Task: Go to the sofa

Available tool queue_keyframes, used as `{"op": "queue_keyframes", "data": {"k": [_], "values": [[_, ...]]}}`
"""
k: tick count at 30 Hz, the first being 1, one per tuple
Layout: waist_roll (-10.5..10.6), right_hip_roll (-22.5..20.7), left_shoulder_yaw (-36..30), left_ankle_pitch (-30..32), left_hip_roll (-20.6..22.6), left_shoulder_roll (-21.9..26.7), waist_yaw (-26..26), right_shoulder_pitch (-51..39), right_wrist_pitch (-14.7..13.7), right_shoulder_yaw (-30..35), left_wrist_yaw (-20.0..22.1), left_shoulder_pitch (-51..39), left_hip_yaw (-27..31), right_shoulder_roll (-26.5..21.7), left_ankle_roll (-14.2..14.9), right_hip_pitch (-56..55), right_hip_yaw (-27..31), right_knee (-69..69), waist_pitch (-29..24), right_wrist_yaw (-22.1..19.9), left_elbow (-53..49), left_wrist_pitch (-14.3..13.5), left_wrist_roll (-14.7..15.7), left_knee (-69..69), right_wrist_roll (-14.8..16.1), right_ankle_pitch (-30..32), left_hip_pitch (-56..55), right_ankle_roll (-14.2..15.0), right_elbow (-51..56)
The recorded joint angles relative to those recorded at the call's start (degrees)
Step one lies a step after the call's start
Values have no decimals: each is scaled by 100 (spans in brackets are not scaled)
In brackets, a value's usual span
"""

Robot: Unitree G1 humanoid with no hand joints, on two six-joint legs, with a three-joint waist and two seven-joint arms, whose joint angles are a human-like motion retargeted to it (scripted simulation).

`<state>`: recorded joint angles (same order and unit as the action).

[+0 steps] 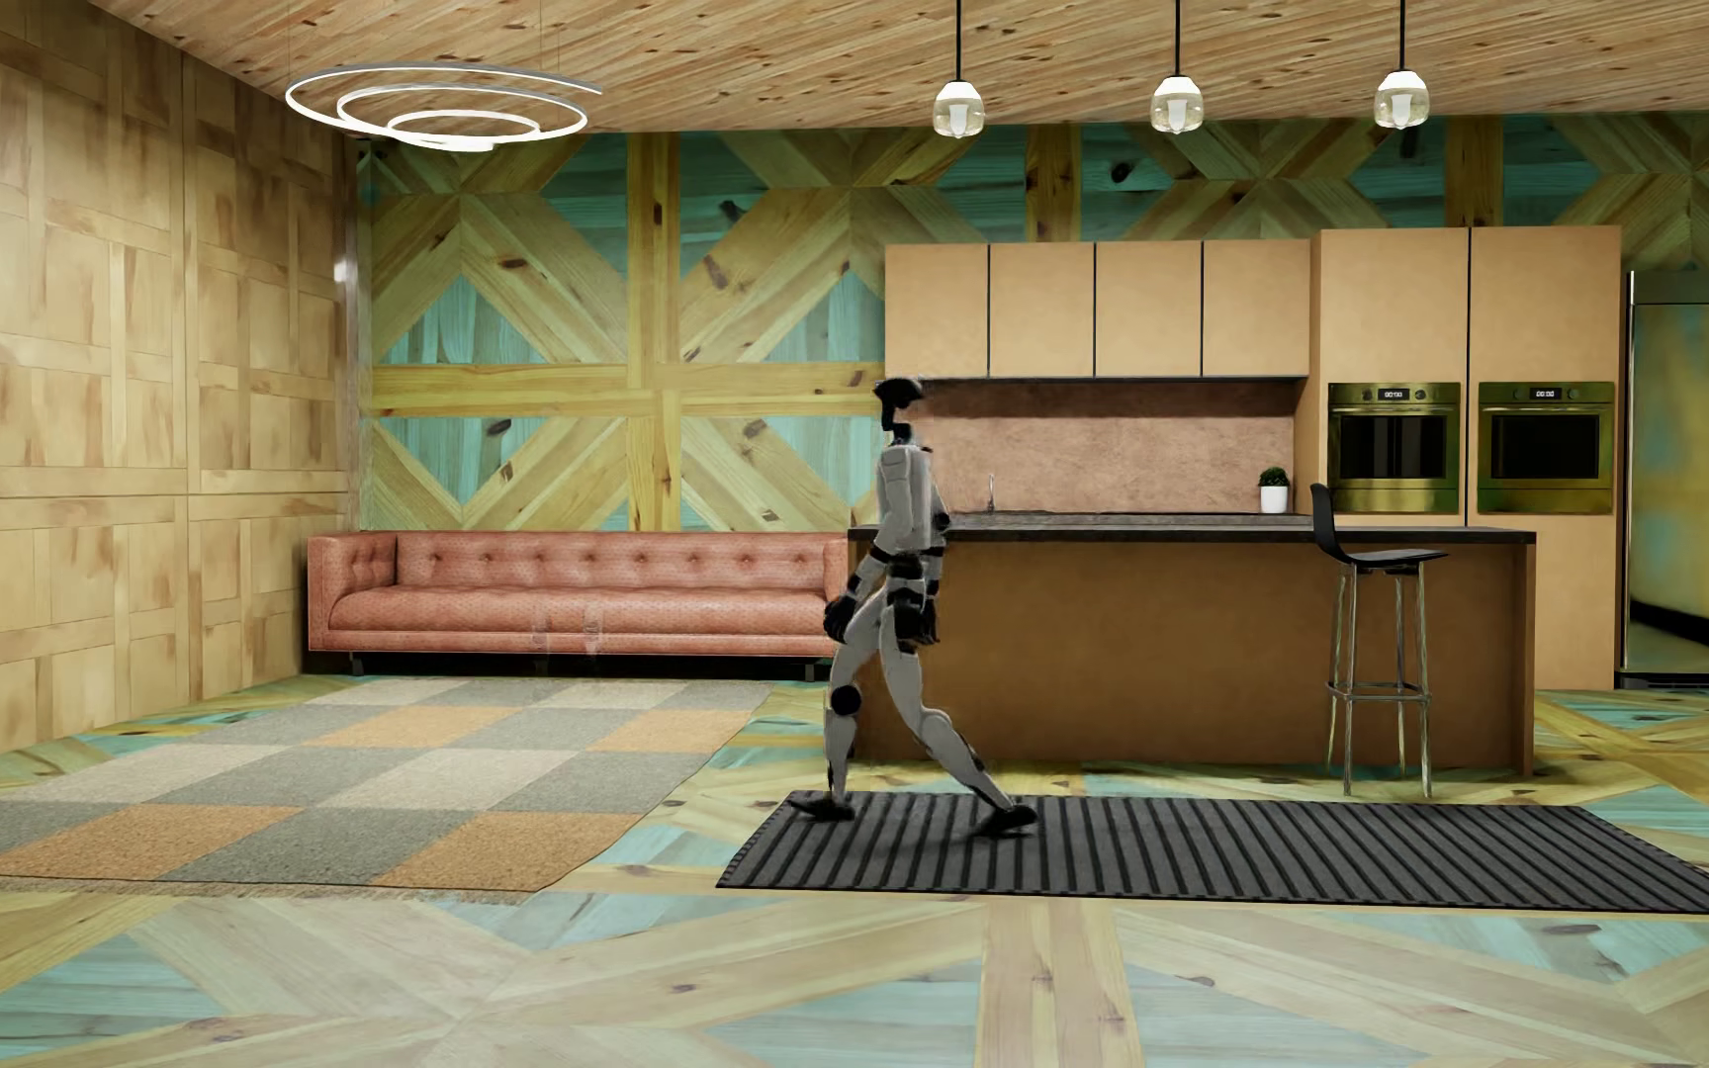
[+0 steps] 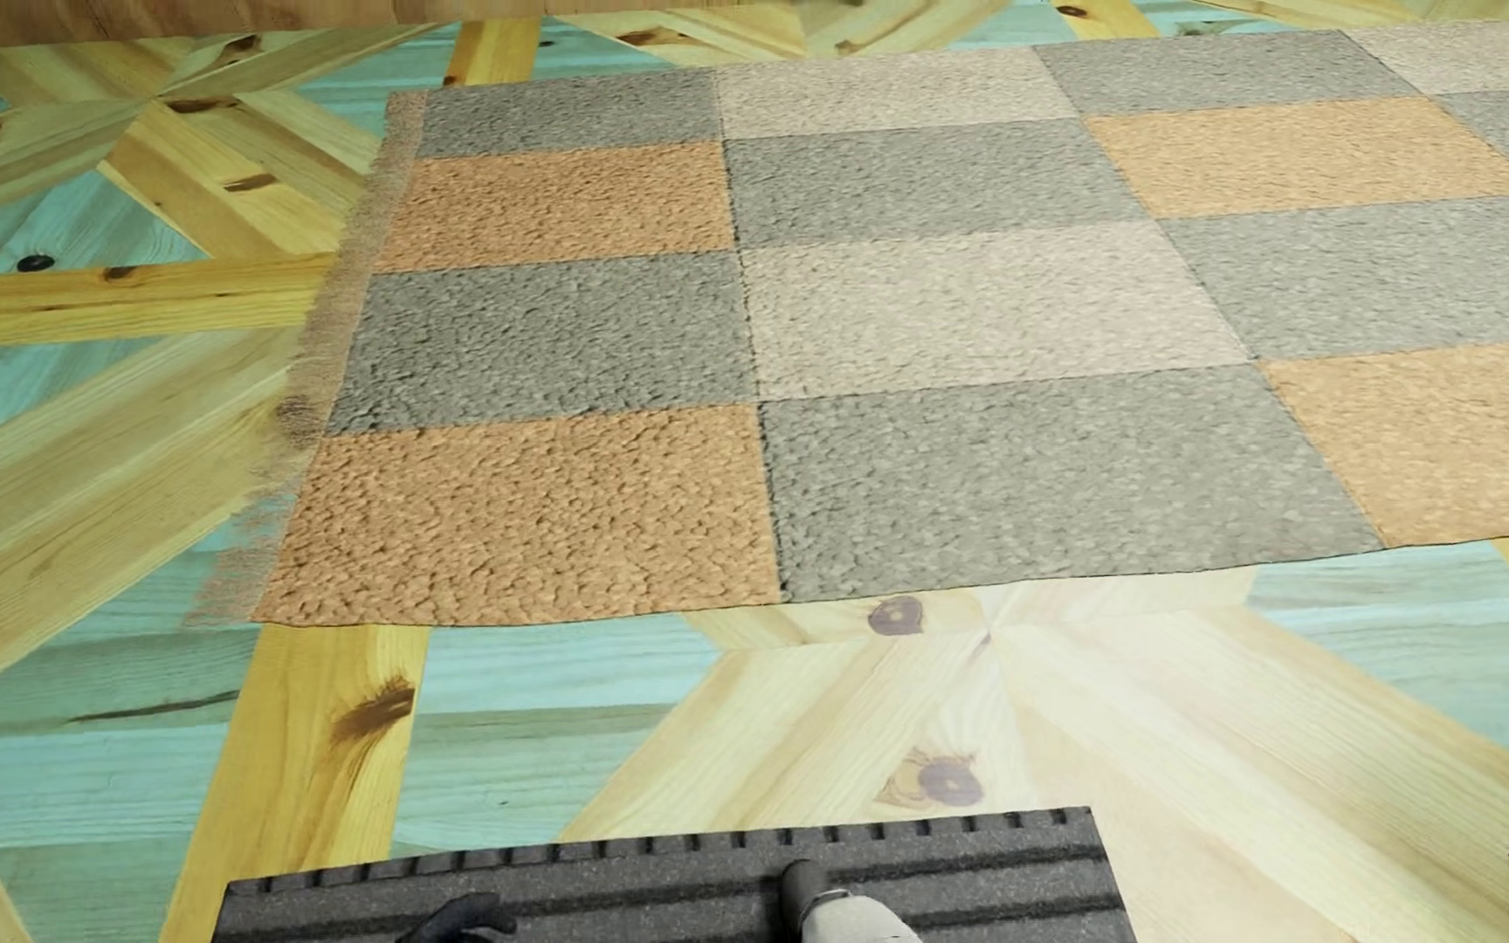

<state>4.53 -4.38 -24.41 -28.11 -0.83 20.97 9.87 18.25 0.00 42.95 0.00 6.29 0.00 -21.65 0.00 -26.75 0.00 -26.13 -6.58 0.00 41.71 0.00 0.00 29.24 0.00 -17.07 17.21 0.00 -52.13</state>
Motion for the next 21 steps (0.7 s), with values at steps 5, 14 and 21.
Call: {"op": "queue_keyframes", "data": {"k": [5,14,21], "values": [[446,-684,21,3372,-584,-372,-99,11,0,25,0,559,0,80,0,192,0,-1438,15,0,750,0,0,3169,0,2921,-582,0,-248],[-227,-281,-485,2387,-740,-110,-2331,-1548,0,-538,0,1368,0,-273,0,4278,0,199,135,0,1331,0,0,409,0,-630,-3691,0,785],[-718,504,-401,2015,252,-150,-2513,-1079,0,-1110,0,1208,0,66,0,3221,0,-4753,93,0,1654,0,0,1488,0,2622,-3582,0,620]]}}
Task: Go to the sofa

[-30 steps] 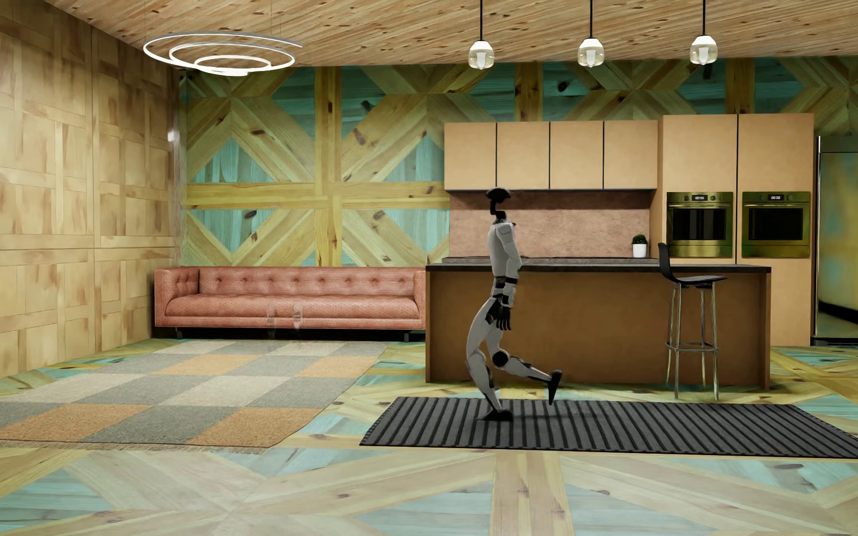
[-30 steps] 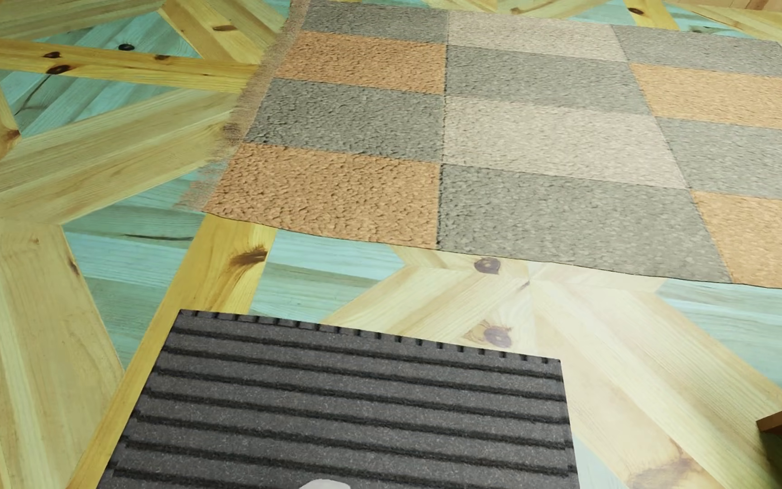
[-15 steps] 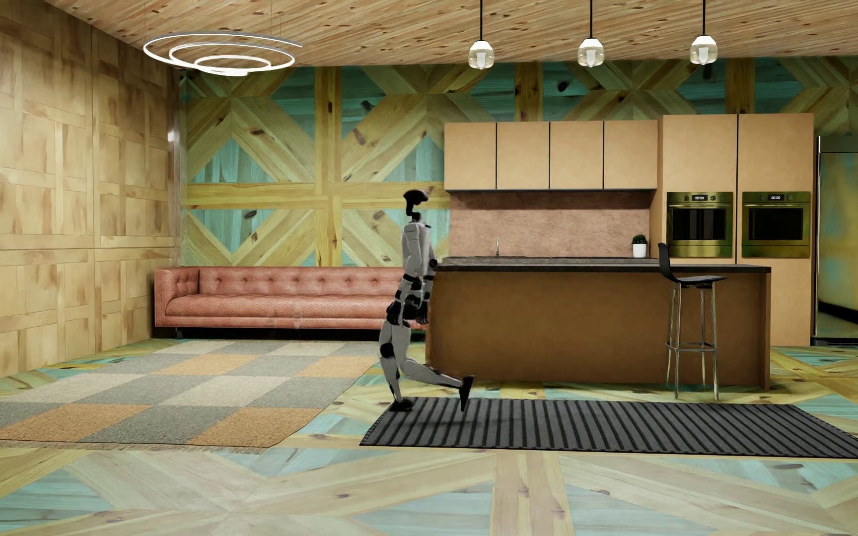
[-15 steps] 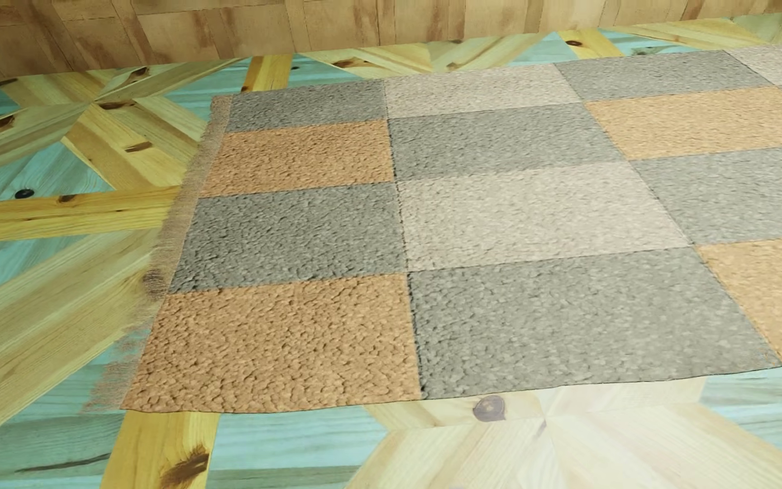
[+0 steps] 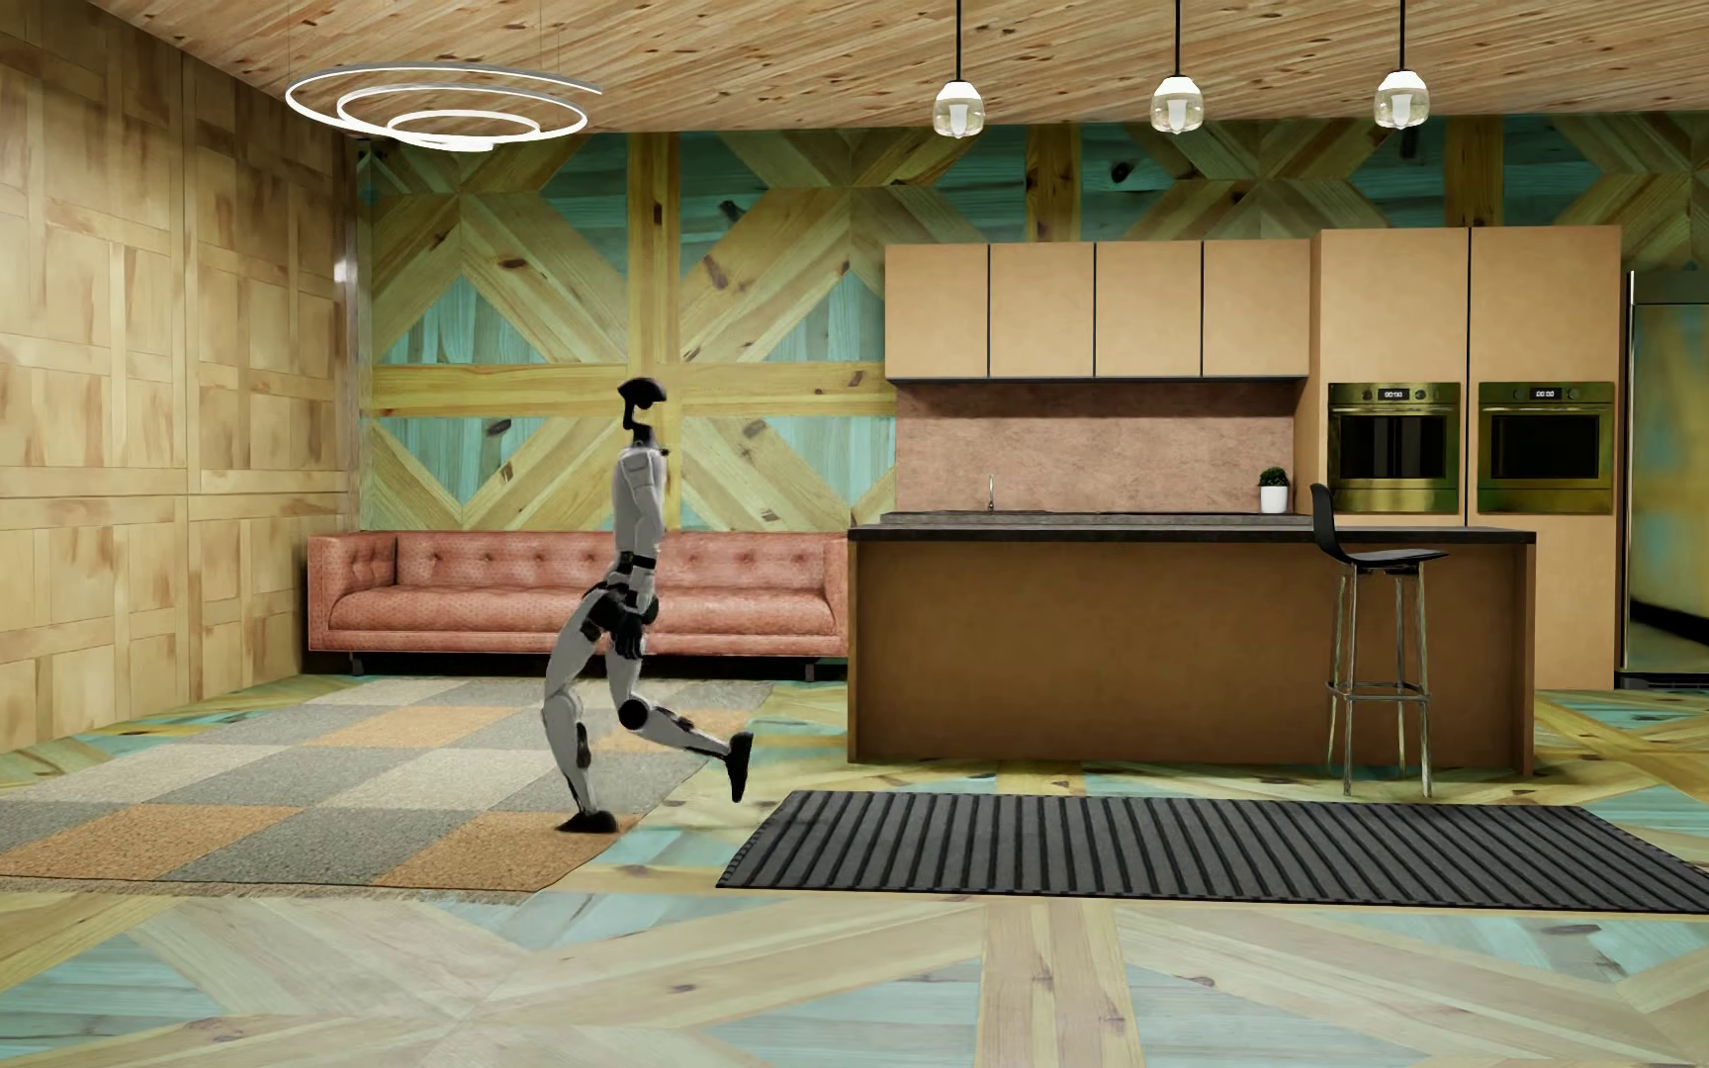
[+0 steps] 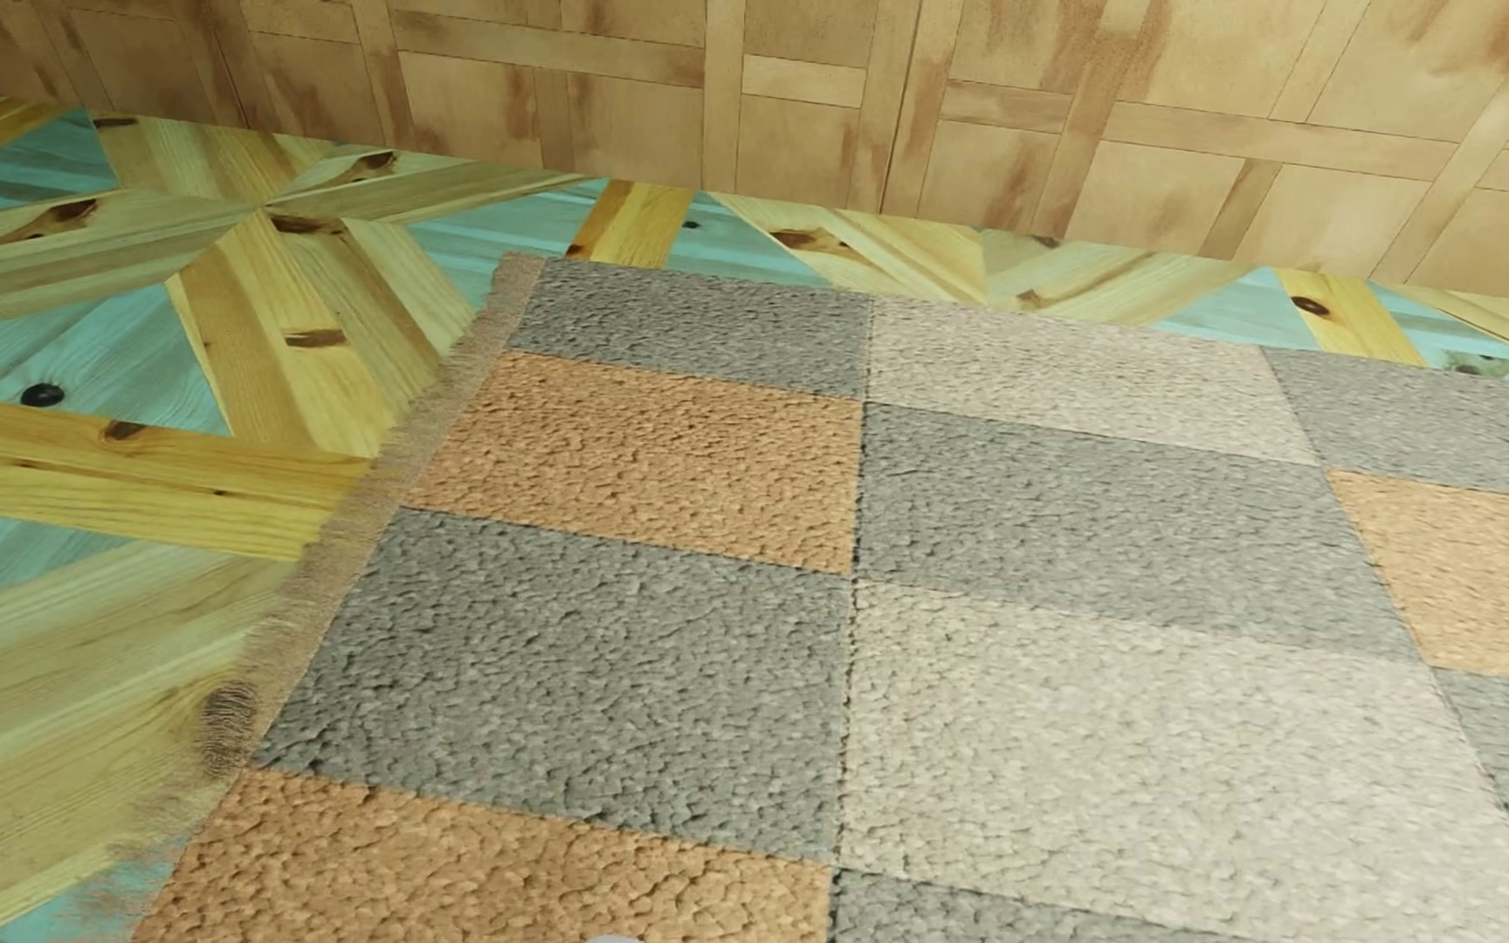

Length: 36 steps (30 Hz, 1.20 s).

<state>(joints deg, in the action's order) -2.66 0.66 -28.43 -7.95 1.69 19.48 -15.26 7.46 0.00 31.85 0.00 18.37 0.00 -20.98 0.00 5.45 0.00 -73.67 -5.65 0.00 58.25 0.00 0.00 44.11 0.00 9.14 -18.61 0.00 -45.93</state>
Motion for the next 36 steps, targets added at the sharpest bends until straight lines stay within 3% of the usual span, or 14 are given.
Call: {"op": "queue_keyframes", "data": {"k": [2,5,6,7,8,9,10,13,15,18,22,24,28,36], "values": [[263,-186,-35,-194,-185,-8,562,157,0,407,0,-136,0,118,0,-1281,0,-861,-111,0,-419,0,0,-435,0,-430,1010,0,-232],[509,-302,45,-461,-331,105,1522,636,0,617,0,-430,0,134,0,-2407,0,2256,-141,0,-1143,0,0,-1113,0,519,2211,0,-582],[525,-364,146,-644,-347,151,1684,769,0,589,0,-472,0,131,0,-2475,0,3653,-89,0,-1360,0,0,-1343,0,-74,2687,0,-731],[454,-411,342,-887,-239,222,1767,867,0,757,0,-541,0,94,0,-2461,0,4389,13,0,-1568,0,0,-1517,0,-2087,3039,0,-755],[418,-365,515,-1216,-206,303,1824,996,0,885,0,-567,0,34,0,-2583,0,6430,159,0,-1717,0,0,-1521,0,-465,3235,0,-758],[375,-365,670,-1425,-121,339,1896,1111,0,1010,0,-600,0,4,0,-2696,0,6594,204,0,-1718,0,0,-1497,0,-245,3407,0,-817],[449,-461,868,-1457,-147,306,1991,1166,0,1104,0,-553,0,-13,0,-2889,0,4531,154,0,-1662,0,0,-1330,0,-2223,3576,0,-892],[900,-1205,1066,670,-757,61,1873,1311,0,1081,0,-254,0,-83,0,-2785,0,3914,60,0,-1063,0,0,1345,0,65,3043,0,-1117],[928,-1477,905,-55,-1012,21,1753,1222,0,825,0,-112,0,-145,0,-2121,0,3801,-191,0,-821,0,0,3257,0,109,1780,0,-922],[436,-1399,694,-481,-887,131,828,875,0,610,0,107,0,-219,0,-1056,0,4060,-248,0,-614,0,0,1133,0,-920,642,0,-338],[175,-1277,768,3170,-1196,159,415,477,0,-79,0,702,0,-432,0,-146,0,4077,38,0,-586,0,0,-1297,0,-2424,62,0,342],[57,-1177,666,1581,-1106,175,141,408,0,-220,0,754,0,-456,0,83,0,3371,-42,0,-484,0,0,-579,0,-2371,325,0,502],[-286,-735,820,264,-1488,415,383,237,0,146,0,174,0,-2,0,-1253,0,2032,-184,0,-312,0,0,-568,0,52,1195,0,440],[126,89,915,-1006,-1460,398,1713,1364,0,989,0,-134,0,-85,0,-3600,0,4118,46,0,-1544,0,0,-1211,0,-1445,3388,0,-621]]}}
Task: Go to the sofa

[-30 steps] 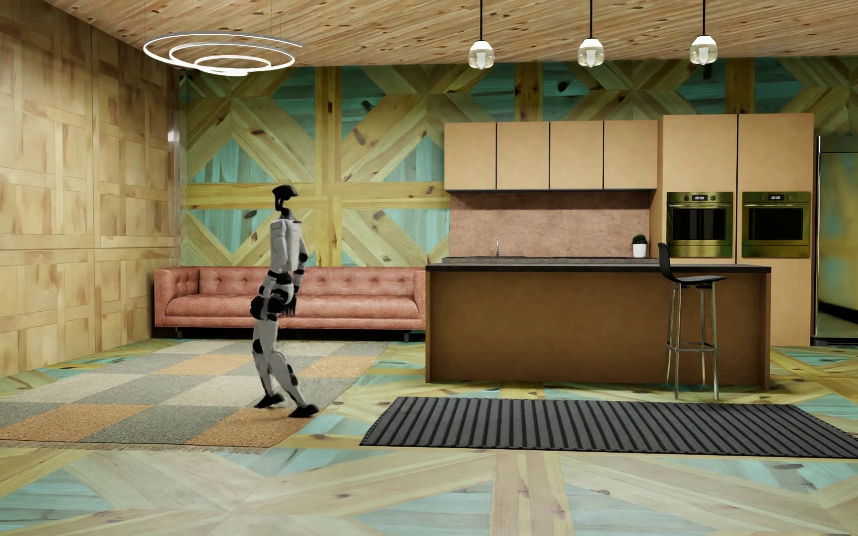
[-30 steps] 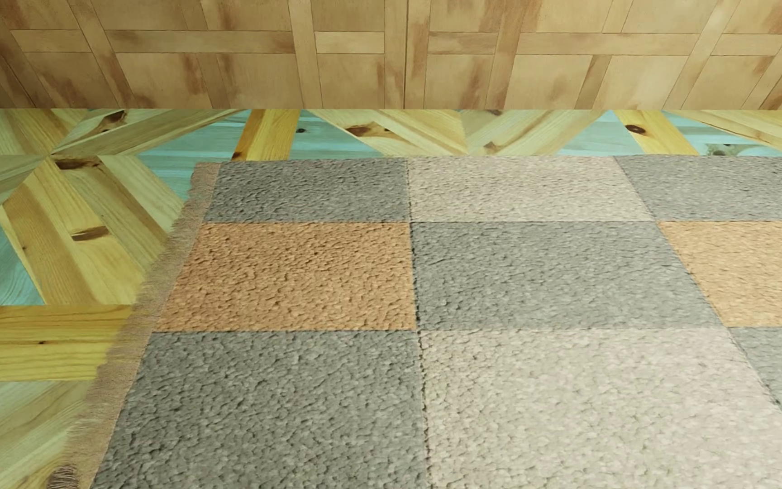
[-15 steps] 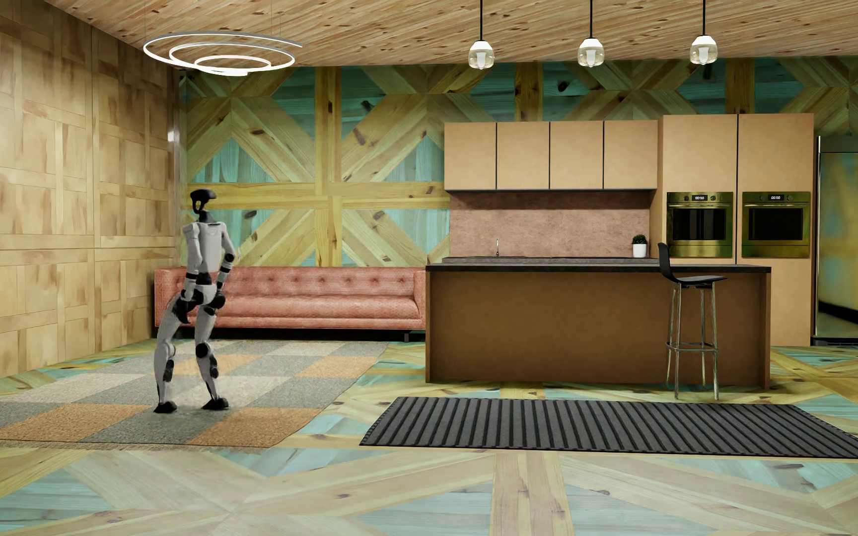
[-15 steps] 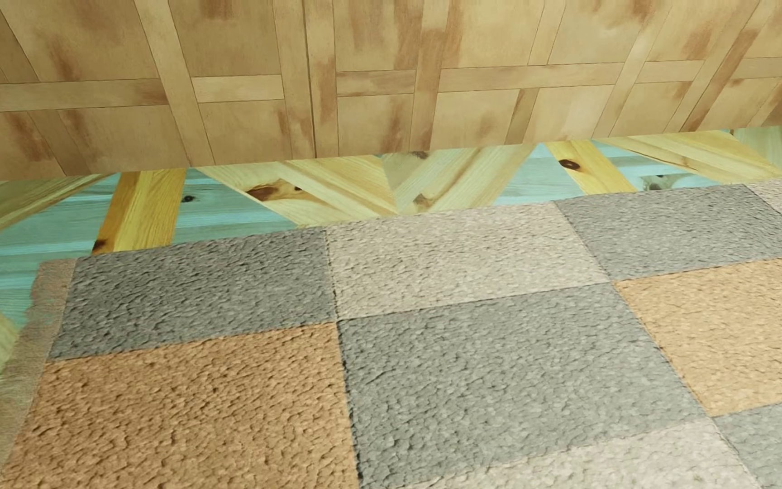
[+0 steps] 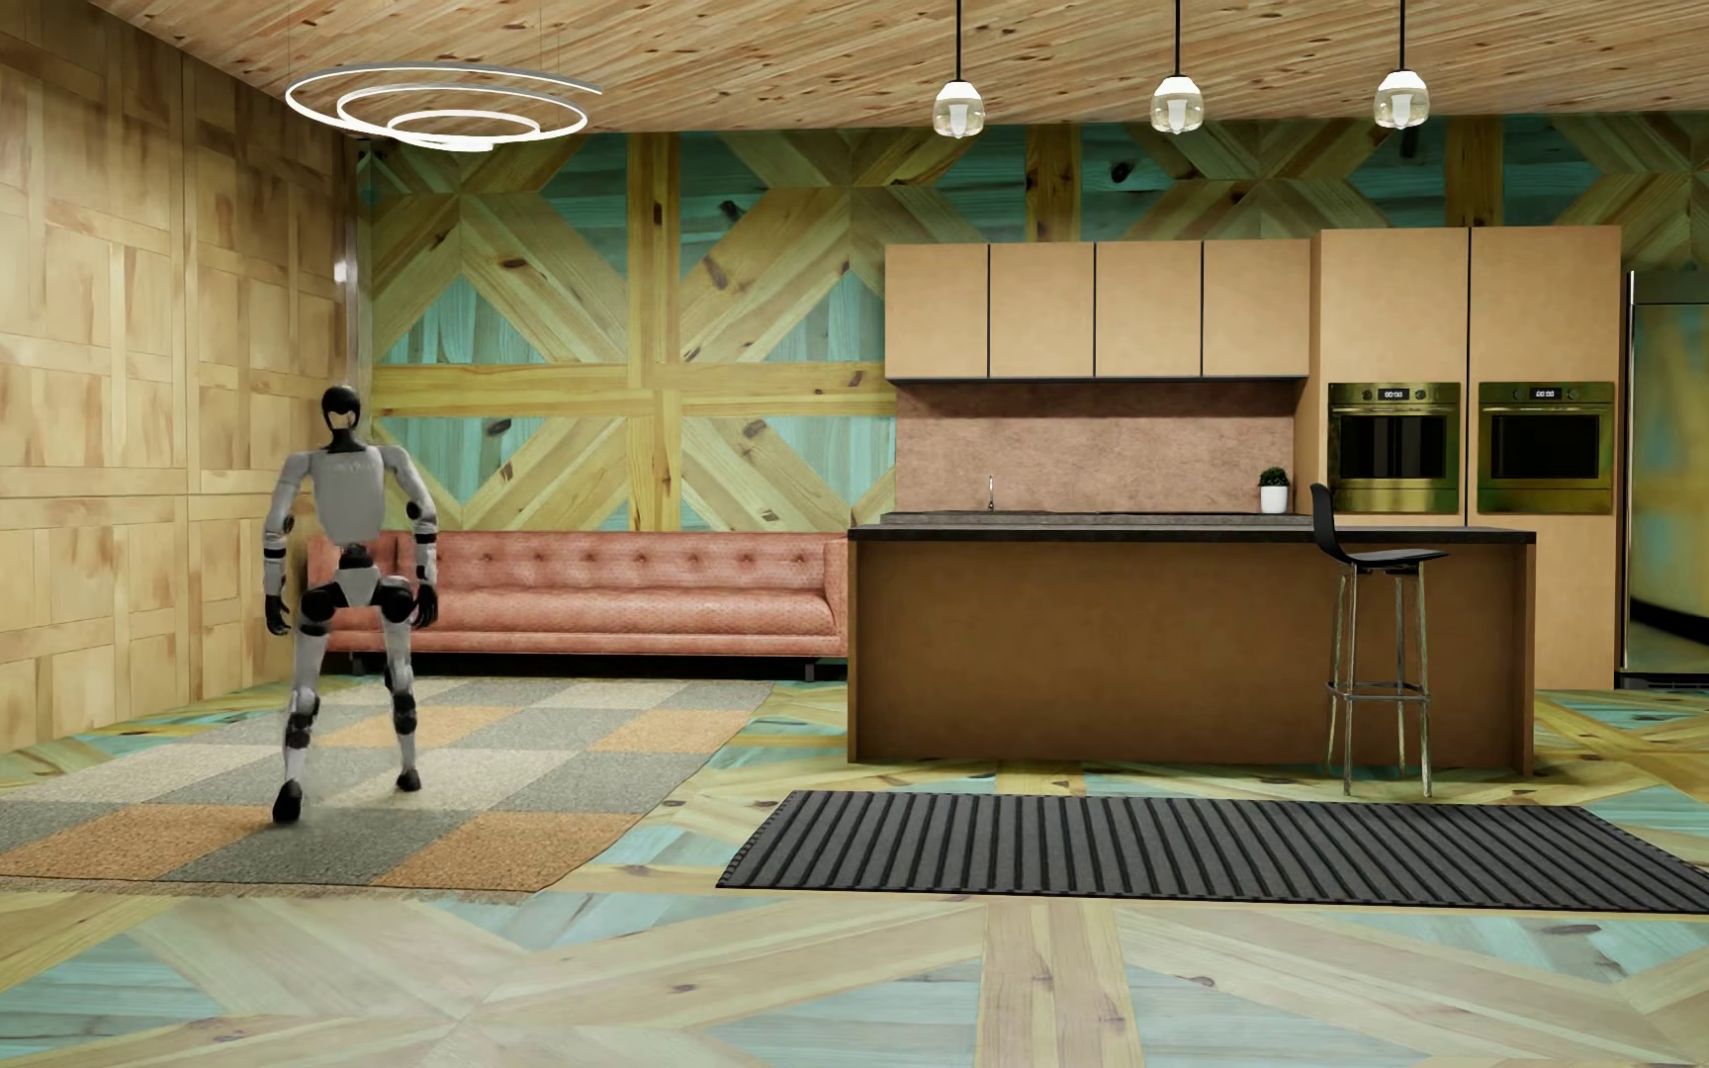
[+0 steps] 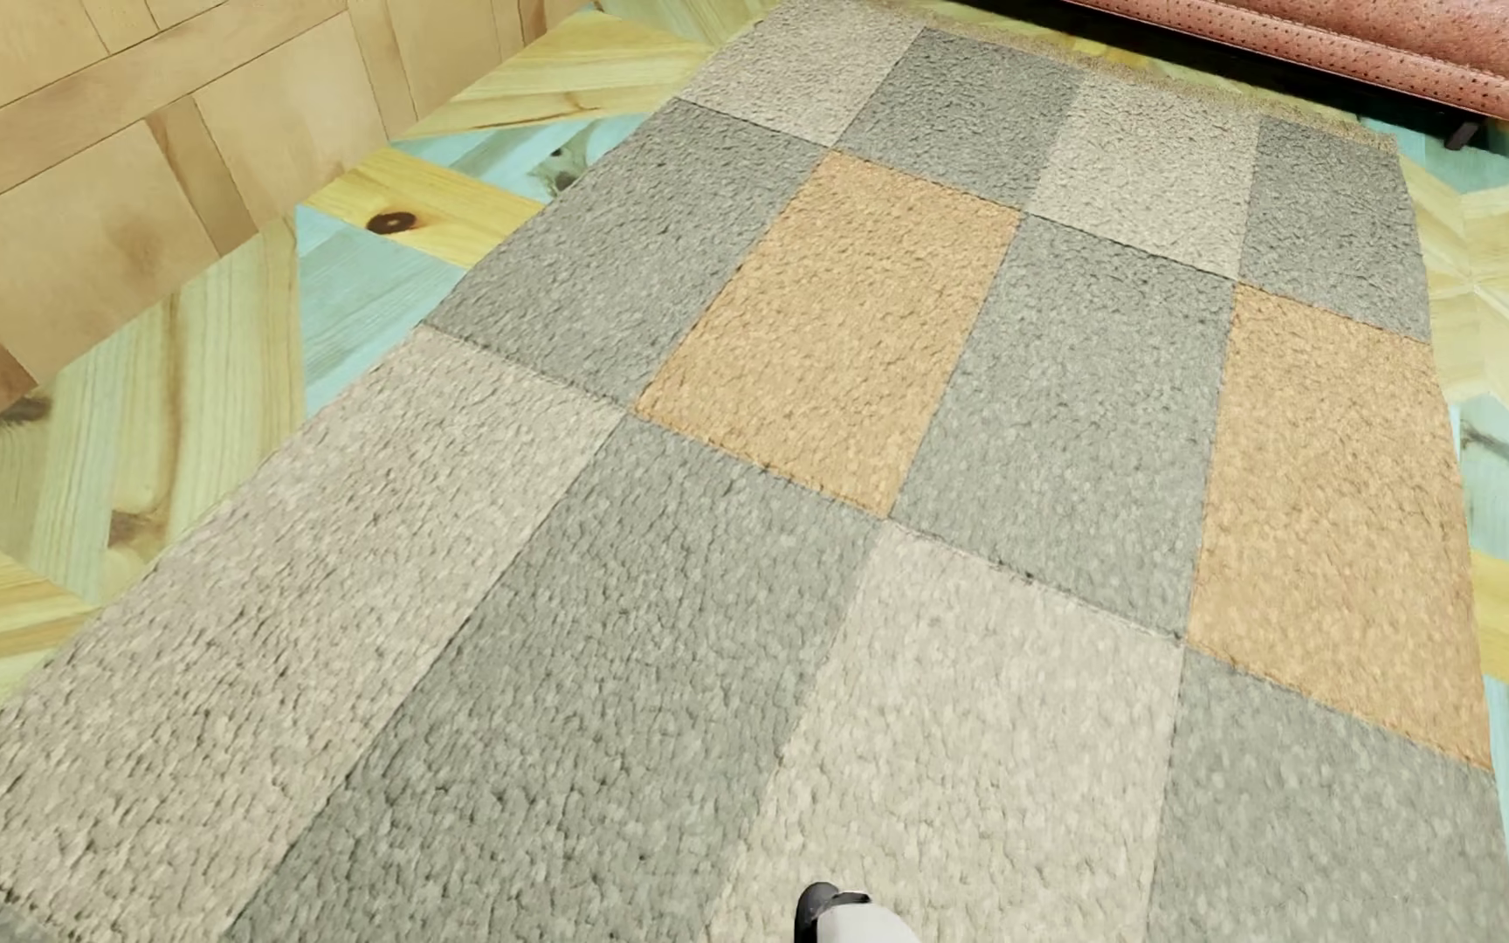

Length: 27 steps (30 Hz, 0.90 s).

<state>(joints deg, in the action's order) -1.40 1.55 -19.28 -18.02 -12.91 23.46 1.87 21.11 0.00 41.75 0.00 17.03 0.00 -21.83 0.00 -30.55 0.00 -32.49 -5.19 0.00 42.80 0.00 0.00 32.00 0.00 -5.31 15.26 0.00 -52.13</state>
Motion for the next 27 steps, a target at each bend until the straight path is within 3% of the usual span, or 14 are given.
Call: {"op": "queue_keyframes", "data": {"k": [1,3,4,6,7,10,12,17,19,20,21,23,25,27], "values": [[67,118,-158,-139,10,38,267,112,0,172,0,-181,0,-56,0,-181,0,35,-39,0,-85,0,0,42,0,12,122,0,-180],[288,147,-209,30,-140,121,708,302,0,311,0,-443,0,-114,0,-719,0,-728,-185,0,-181,0,0,159,0,1654,478,0,-496],[412,0,-74,456,-220,117,804,253,0,475,0,-420,0,-99,0,-826,0,-1083,-212,0,-172,0,0,240,0,1845,619,0,-731],[527,-330,-69,1626,-315,85,804,322,0,560,0,-226,0,-73,0,-464,0,-1273,-34,0,70,0,0,1178,0,1175,48,0,-806],[556,-511,-122,1679,-178,57,483,388,0,386,0,-193,0,-67,0,-192,0,-1271,2,0,218,0,0,1981,0,794,-456,0,-635],[625,-1233,-369,663,201,-23,-499,-162,0,492,0,165,0,-106,0,1527,0,-454,-251,0,394,0,0,4134,0,61,-2007,0,-115],[602,-1412,-752,233,474,8,-1083,-583,0,-190,0,439,0,-144,0,2684,0,203,-287,0,543,0,0,3936,0,-617,-3247,0,490],[579,-962,-1014,772,606,-42,-2164,-1676,0,-1657,0,1169,0,-386,0,4855,0,911,5,0,839,0,0,-354,0,-1964,-4400,0,1984],[563,-540,-1014,660,508,-27,-2589,-1848,0,-2006,0,1321,0,-434,0,5336,0,778,81,0,894,0,0,-209,0,-1763,-4639,0,2296],[433,-234,-1095,1096,583,-33,-2696,-1808,0,-2106,0,1302,0,-382,0,5407,0,435,88,0,1041,0,0,585,0,-1315,-4896,0,2306],[204,104,-1221,1170,841,-51,-2653,-1667,0,-2117,0,1178,0,-215,0,5347,0,-241,13,0,1348,0,0,1338,0,-508,-4968,0,2107],[244,57,-1093,539,1087,-201,-2272,-1434,0,-1766,0,925,0,-188,0,4267,0,-2857,-1,0,1377,0,0,1818,0,1071,-4382,0,1661],[310,-129,-886,484,1404,-298,-1353,-1290,0,-1065,0,697,0,-107,0,3122,0,-4672,-138,0,822,0,0,1296,0,896,-3282,0,1005],[627,-433,-650,489,1426,-406,-555,-595,0,-1127,0,358,0,-111,0,1959,0,-4503,-151,0,31,0,0,601,0,1048,-2197,0,859]]}}
